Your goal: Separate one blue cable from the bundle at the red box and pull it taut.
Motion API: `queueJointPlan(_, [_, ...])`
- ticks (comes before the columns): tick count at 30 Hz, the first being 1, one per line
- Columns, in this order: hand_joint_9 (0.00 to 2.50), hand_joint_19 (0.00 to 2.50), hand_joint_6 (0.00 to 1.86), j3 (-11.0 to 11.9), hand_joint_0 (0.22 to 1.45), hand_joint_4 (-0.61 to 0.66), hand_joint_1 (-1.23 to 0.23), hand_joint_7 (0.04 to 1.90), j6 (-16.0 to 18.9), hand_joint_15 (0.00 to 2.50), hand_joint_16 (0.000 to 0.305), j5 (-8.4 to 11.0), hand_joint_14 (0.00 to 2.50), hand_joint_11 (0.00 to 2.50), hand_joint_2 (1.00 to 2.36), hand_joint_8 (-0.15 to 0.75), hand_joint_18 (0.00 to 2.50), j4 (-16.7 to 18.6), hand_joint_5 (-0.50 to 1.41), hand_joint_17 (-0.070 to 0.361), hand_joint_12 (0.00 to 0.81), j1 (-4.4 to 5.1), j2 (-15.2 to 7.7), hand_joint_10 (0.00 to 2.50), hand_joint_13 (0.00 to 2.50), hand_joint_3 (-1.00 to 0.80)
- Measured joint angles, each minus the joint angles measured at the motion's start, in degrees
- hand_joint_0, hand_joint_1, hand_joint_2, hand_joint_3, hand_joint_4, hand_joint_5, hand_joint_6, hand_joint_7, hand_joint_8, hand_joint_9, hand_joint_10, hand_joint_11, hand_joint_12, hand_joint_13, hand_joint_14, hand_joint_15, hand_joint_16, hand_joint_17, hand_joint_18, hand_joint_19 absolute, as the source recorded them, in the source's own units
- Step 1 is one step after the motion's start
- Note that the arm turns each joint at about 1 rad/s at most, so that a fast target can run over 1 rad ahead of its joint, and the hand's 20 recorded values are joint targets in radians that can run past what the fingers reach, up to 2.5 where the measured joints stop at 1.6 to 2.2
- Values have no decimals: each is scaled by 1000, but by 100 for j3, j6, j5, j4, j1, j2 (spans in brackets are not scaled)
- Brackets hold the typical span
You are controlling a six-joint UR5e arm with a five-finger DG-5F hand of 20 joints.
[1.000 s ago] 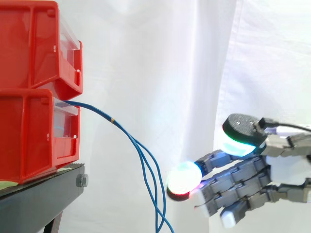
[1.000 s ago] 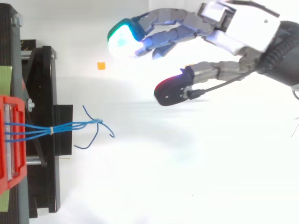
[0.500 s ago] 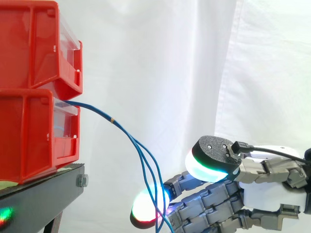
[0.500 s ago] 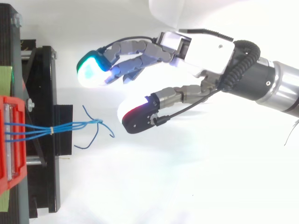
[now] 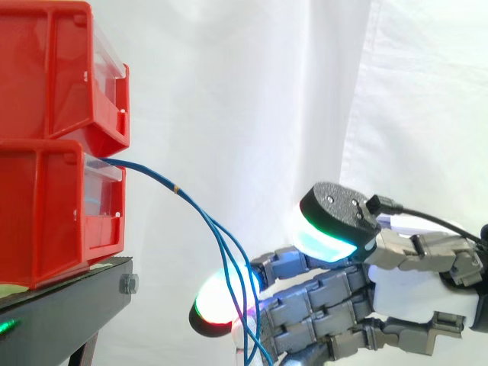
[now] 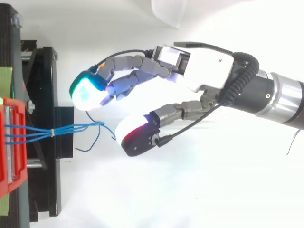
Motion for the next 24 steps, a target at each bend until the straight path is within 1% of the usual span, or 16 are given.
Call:
queueJointPlan(5, [709,603,502,98,538,403,-682,881,76,380,61,-116,11,380,1000,376,695,102,-194,137,395,-15,-92,7,702,-500])
queueJointPlan(8, [718,603,502,257,543,399,-685,886,185,377,61,-239,11,386,1000,377,694,127,-193,136,392,-36,-226,8,704,-500])
queueJointPlan(11, [717,605,502,392,550,399,-688,893,301,378,60,-358,12,384,1000,378,697,130,-191,135,390,-51,-293,9,703,-500])
queueJointPlan(14, [718,604,502,472,552,396,-690,920,373,383,60,-419,11,379,1000,374,698,138,-190,135,391,-67,-315,8,705,-500])
queueJointPlan(17, [718,606,502,502,557,391,-690,956,467,388,60,-456,11,387,1000,374,700,152,-186,134,388,-72,-352,9,705,-496])
queueJointPlan(21, [719,615,502,540,562,386,-691,976,728,385,59,-540,11,389,1001,374,701,163,-183,134,387,-73,-427,7,707,-486])
queueJointPlan(24, [721,616,502,583,568,382,-690,981,1047,388,59,-625,13,401,1002,375,703,146,-183,133,386,-69,-455,9,710,-475])
